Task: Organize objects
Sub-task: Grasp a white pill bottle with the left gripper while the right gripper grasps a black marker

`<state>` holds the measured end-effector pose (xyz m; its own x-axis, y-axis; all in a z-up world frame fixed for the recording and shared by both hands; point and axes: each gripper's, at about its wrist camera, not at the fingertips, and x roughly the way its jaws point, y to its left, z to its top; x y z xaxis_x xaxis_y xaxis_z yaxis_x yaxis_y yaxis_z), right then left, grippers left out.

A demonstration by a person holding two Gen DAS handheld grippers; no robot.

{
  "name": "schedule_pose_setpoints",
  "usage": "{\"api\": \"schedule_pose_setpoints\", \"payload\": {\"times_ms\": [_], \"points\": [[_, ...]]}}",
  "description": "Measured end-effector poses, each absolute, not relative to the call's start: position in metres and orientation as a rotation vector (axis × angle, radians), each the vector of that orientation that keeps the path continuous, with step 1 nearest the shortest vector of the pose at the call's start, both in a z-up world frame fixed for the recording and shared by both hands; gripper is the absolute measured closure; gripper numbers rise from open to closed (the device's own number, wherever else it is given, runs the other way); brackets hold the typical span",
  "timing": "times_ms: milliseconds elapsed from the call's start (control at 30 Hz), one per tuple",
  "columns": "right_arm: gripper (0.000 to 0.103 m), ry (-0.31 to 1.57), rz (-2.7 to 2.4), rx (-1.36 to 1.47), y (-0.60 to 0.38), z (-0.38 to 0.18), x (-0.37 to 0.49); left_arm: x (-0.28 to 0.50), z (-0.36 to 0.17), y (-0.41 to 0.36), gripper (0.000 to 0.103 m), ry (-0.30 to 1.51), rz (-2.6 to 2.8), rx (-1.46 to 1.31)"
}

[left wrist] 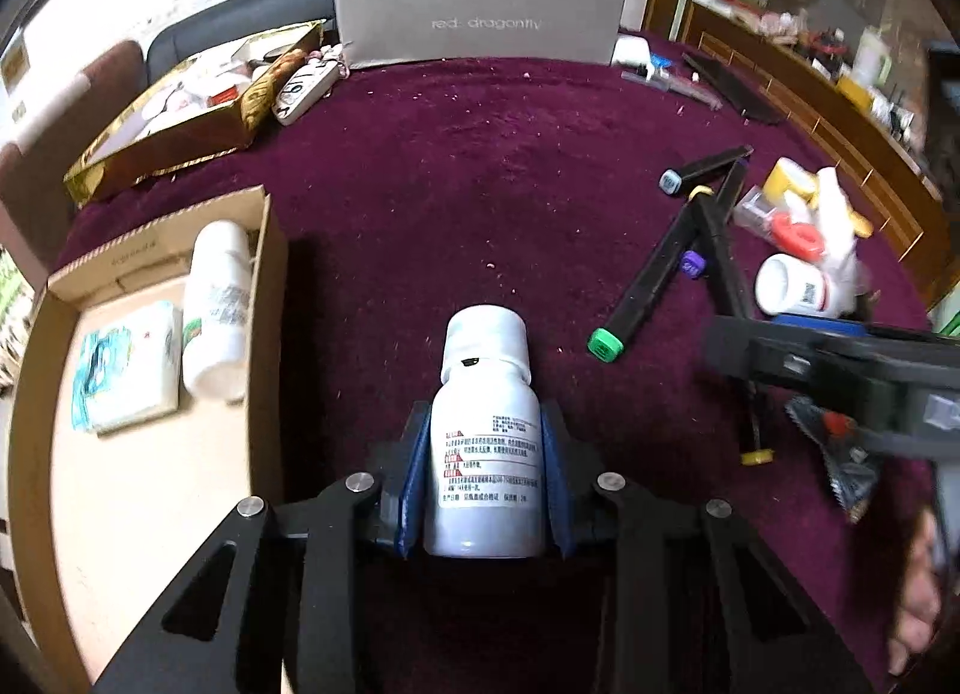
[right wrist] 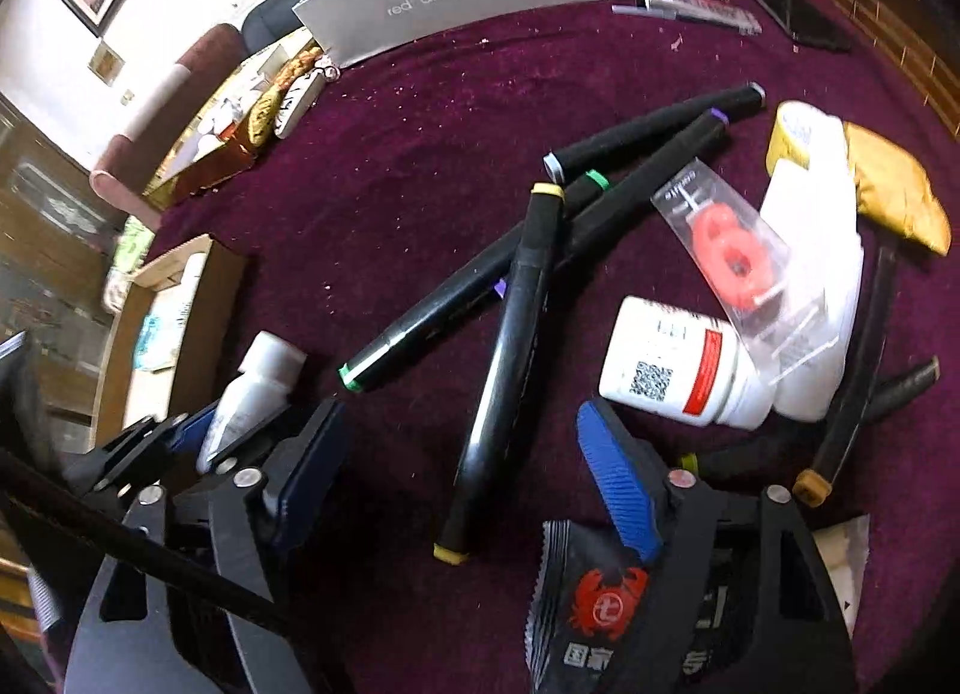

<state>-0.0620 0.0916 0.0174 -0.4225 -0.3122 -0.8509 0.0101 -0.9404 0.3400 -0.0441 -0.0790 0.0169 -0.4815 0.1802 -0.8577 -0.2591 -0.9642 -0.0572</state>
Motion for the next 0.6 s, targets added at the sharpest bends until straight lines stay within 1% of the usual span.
{"api": "schedule_pose_setpoints", "payload": {"times_ms": [67, 100, 167, 200, 233, 267, 300, 367, 400, 467, 600], "points": [[0.041, -0.401, -2.48, 1.589, 0.088, 0.014, -0.064, -0.037, 0.02, -0.088, 0.074, 0.043, 2.492, -1.423], [0.043, -0.397, -2.487, 1.602, 0.087, 0.012, -0.065, -0.032, 0.023, -0.094, 0.074, -0.001, 2.485, -1.41], [0.053, -0.38, -2.539, 1.598, 0.085, 0.013, -0.067, -0.024, 0.029, -0.1, 0.074, -0.041, 2.485, -1.392], [0.054, -0.375, -2.561, 1.606, 0.085, 0.013, -0.068, -0.021, 0.032, -0.101, 0.074, -0.056, 2.484, -1.386], [0.058, -0.368, -2.577, 1.606, 0.084, 0.013, -0.069, -0.018, 0.037, -0.104, 0.074, -0.085, 2.476, -1.365], [0.066, -0.348, -2.601, 1.611, 0.083, 0.013, -0.069, -0.014, 0.042, -0.106, 0.074, -0.099, 2.477, -1.335], [0.07, -0.314, -2.636, 1.619, 0.081, 0.013, -0.069, -0.013, 0.045, -0.106, 0.074, -0.102, 2.482, -1.315], [0.083, -0.258, -2.686, 1.63, 0.078, 0.013, -0.066, -0.006, 0.054, -0.109, 0.074, -0.106, 2.495, -1.257], [0.087, -0.248, -2.693, 1.627, 0.078, 0.013, -0.064, -0.004, 0.056, -0.11, 0.074, -0.11, 2.498, -1.245], [0.091, -0.279, -2.676, 1.617, 0.08, 0.015, -0.059, 0.0, 0.062, -0.112, 0.074, -0.131, 2.499, -1.227], [0.091, -0.412, -2.598, 1.573, 0.087, 0.016, -0.049, 0.009, 0.071, -0.119, 0.074, -0.166, 2.51, -1.19]]}}
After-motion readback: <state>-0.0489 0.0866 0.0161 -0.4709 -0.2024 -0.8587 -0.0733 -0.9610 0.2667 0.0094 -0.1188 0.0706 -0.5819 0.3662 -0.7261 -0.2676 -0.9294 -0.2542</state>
